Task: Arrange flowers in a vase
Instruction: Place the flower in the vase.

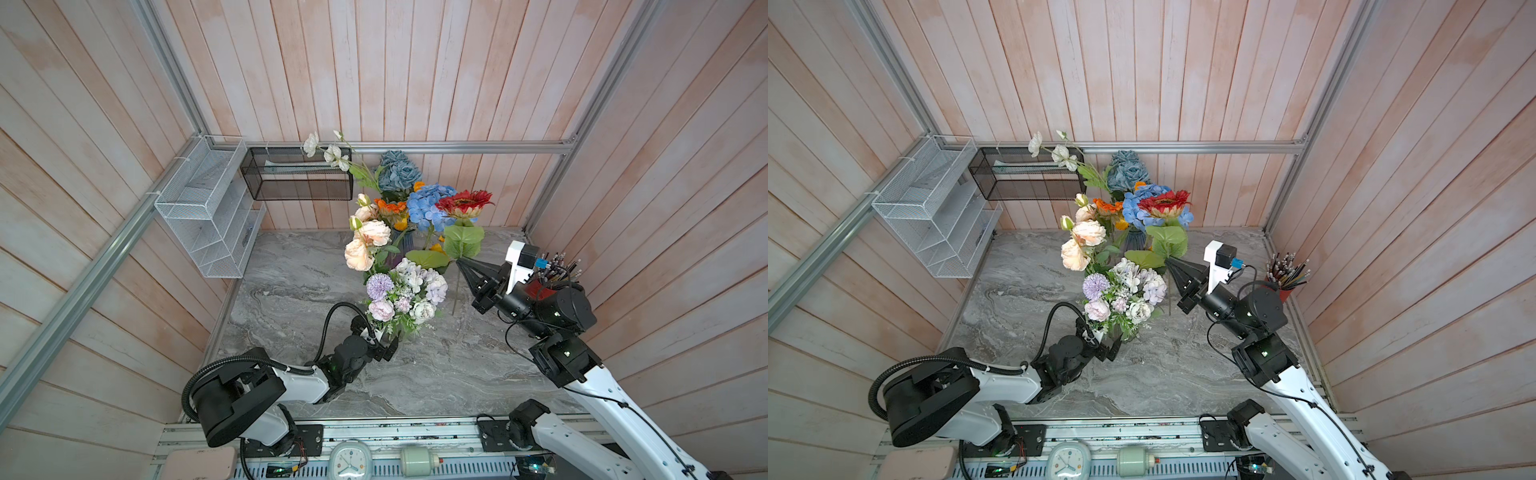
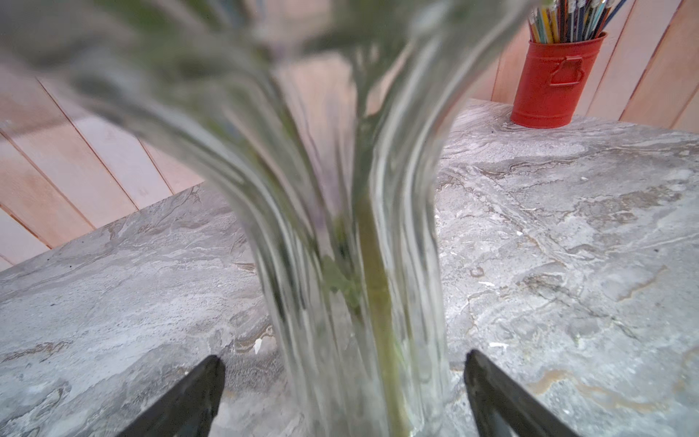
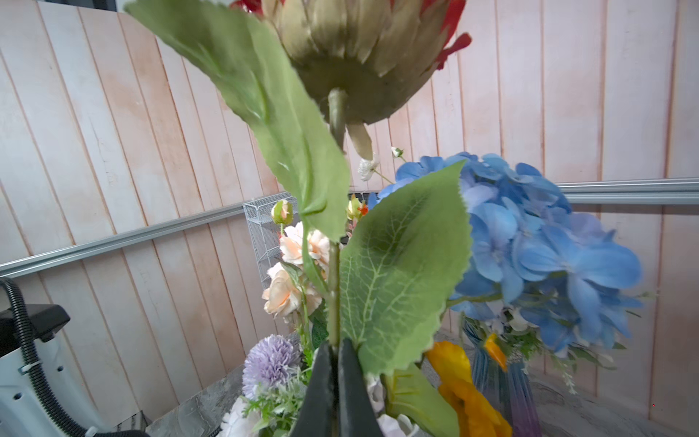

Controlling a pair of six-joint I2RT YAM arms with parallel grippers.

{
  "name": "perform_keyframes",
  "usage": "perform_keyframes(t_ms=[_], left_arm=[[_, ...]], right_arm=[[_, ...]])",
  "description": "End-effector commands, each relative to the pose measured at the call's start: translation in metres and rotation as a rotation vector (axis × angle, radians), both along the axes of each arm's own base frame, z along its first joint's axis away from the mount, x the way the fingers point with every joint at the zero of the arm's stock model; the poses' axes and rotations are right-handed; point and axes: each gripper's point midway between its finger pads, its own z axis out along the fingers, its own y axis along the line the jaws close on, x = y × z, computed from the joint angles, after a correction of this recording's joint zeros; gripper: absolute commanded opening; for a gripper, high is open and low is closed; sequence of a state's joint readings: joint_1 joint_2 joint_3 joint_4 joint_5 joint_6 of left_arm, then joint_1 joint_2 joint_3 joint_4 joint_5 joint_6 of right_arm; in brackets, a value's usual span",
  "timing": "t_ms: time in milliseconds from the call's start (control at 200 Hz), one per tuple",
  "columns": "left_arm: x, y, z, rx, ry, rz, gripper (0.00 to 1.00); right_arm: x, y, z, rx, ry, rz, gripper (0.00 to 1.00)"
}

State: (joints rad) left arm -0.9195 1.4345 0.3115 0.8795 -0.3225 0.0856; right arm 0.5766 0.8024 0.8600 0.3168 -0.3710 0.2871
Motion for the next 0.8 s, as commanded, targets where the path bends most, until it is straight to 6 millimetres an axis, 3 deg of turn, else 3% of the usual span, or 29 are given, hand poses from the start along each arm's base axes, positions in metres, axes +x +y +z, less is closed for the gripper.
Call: perform_keyframes(t_ms=[0,195,340,595,795], left_arm=[[-0.009,0.008,-0.003,0.012,0.026,-0.002,1.0],[-0.02,0.029,0.002,-0.021,0.048,0.029,1.0],[-0.027,0.048,0.01,-0.071,0.043,0.069,1.0],[-0.017,0.083,0.015,-0.215,0.078,0.164,1.0],[-0.003,0.098,0.031,-0.284,0.045,0.192,1.0]], right_arm=[[-0.015,0.012,0.034,0.011,-0.126,0.024,0.0],[-0.035,0.044,0.063,0.031,-0.215,0.152,0.0],[-0.045,0.083,0.071,0.001,-0.265,0.254,0.0],[-0.056,0.161,0.065,-0.048,-0.313,0.422,0.0],[-0.046,0.212,0.039,-0.083,-0.262,0.501,0.0]])
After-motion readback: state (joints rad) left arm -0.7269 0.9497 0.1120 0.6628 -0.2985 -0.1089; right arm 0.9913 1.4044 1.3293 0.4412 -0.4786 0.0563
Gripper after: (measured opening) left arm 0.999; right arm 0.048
